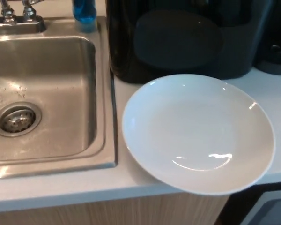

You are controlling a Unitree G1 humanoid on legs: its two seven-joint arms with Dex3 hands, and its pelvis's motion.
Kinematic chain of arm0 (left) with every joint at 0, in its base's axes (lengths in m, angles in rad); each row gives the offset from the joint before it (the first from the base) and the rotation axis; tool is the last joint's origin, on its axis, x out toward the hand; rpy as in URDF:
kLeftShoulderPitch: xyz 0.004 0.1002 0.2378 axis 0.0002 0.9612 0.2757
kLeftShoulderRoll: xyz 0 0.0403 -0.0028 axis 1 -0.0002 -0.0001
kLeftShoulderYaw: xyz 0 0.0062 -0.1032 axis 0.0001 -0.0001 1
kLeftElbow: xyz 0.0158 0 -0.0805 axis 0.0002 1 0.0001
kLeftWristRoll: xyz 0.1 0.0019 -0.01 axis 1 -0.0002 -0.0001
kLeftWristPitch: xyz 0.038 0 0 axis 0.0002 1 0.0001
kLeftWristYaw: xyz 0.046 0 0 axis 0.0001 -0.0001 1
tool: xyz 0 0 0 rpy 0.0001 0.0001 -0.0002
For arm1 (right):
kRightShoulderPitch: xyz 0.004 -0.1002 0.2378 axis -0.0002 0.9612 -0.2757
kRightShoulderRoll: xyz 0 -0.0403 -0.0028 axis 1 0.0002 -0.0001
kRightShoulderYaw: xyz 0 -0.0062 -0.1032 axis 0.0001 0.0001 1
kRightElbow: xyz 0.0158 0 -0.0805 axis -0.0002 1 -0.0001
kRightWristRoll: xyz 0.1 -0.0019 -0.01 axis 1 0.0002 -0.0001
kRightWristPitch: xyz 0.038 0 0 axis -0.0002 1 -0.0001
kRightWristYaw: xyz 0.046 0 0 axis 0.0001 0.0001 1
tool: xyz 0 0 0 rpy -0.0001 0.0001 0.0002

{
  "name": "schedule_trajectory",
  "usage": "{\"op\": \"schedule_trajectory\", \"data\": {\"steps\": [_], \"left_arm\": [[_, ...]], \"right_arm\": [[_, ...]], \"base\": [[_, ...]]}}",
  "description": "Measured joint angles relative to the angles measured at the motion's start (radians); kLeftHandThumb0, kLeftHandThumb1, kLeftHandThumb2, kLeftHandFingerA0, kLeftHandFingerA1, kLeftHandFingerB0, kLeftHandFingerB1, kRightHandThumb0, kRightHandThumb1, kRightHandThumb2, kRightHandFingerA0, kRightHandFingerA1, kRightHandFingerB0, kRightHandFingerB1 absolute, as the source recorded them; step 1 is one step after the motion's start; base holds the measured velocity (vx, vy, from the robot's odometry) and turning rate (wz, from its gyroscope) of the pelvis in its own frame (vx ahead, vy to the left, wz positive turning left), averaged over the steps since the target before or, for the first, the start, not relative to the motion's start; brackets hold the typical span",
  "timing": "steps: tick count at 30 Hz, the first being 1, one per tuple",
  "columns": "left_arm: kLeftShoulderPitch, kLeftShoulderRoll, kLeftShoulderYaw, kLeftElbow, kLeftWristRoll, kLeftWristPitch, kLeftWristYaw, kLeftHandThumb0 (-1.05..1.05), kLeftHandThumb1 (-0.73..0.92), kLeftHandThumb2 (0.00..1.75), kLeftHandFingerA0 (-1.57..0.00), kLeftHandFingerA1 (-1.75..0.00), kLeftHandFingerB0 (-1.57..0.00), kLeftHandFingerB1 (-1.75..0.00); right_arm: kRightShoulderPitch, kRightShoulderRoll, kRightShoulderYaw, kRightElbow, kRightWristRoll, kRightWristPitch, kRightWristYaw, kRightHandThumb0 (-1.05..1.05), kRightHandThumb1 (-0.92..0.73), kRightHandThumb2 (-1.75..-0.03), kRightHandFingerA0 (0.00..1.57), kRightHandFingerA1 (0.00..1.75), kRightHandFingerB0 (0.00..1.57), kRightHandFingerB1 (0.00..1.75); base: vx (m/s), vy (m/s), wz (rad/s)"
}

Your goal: Walk towards the tissue paper container and pull out a piece of tissue paper and use it to wipe the plate

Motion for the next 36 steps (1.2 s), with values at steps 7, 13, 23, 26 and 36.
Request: {"op": "schedule_trajectory", "data": {"steps": [7, 13, 23, 26, 36], "left_arm": [[0.004, -0.005, -0.001, 0.0, 0.0, 0.0, 0.004, -0.07, 0.48, 1.08, -1.03, -1.07, -0.92, -0.82], [-0.004, -0.015, -0.004, -0.002, 0.0, -0.016, 0.004, -0.04, 0.5, 1.05, -1.04, -1.09, -0.95, -0.76], [-0.008, -0.012, -0.003, 0.004, 0.0, -0.02, 0.005, -0.06, 0.5, 1.05, -1.02, -1.04, -0.92, -0.77], [-0.008, -0.001, -0.002, 0.006, 0.001, -0.024, 0.008, -0.07, 0.5, 1.07, -1.05, -1.06, -0.94, -0.81], [-0.012, -0.006, -0.005, 0.008, 0.001, -0.025, 0.008, -0.05, 0.51, 1.02, -1.05, -1.07, -0.95, -0.76]], "right_arm": [[-0.003, -0.005, -0.013, 0.021, 0.005, -0.004, 0.0, -0.11, -0.69, -0.73, 0.95, 0.6, 0.66, 0.49], [-0.003, -0.02, -0.009, 0.02, 0.001, -0.017, -0.002, -0.09, -0.7, -0.71, 0.92, 0.58, 0.64, 0.48], [-0.026, -0.03, 0.009, 0.044, -0.007, -0.031, -0.006, -0.07, -0.66, -0.79, 0.92, 0.59, 0.65, 0.48], [-0.022, -0.027, 0.013, 0.056, -0.007, -0.033, -0.006, -0.07, -0.66, -0.76, 0.92, 0.59, 0.65, 0.48], [-0.023, -0.028, 0.014, 0.043, -0.007, -0.045, -0.01, -0.07, -0.65, -0.76, 0.93, 0.59, 0.65, 0.49]], "base": [[0.04, -0.056, -0.05], [0.05, -0.119, 0.01], [-0.01, 0.222, -0.09], [0.03, 0.097, 0.09], [0.04, -0.016, 0.05]]}}
